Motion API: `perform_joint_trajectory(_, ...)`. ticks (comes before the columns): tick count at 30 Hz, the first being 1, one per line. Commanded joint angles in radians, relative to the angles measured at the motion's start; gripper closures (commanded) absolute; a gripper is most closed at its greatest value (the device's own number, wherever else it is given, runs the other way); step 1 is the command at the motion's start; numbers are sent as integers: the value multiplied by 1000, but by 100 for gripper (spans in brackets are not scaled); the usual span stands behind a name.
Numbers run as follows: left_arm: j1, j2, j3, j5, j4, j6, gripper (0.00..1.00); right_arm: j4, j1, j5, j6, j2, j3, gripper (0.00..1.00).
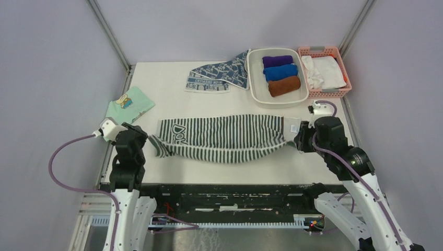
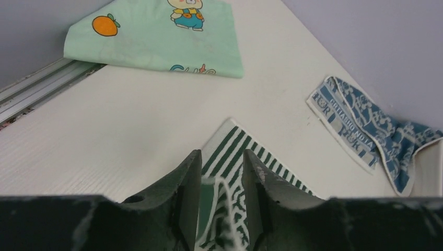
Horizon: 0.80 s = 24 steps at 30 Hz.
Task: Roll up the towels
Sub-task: Flatten out the towel at the center of the board.
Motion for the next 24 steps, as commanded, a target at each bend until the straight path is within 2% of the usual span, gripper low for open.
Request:
perform_joint_trajectory(1,-11,-54,41,-99,-66,-99,52,-111,-3,-281,88,13,-16,56)
perform_joint_trajectory(3,-14,-46,74,-108,-62,-57,43,-155,-4,-293,75,37,-12,50)
perform_joint_trajectory(6,-17,-33,103,-103,-10,63,34,-183,-4,-221,64,58,18,43)
perform_joint_trajectory(11,-20,82,112,89,84,154,24,-51,-5,-72,110,120,5,40)
perform_joint_trajectory(15,-20,301,151,242,104,151,21,90,-10,28,102,232,-37,38)
perform_joint_trajectory(18,-19,482,202,289,124,169,19,196,-46,82,96,308,-61,36)
perform_joint_trajectory(24,-4,851,398,315,102,255,19,382,-227,3,130,465,-68,36)
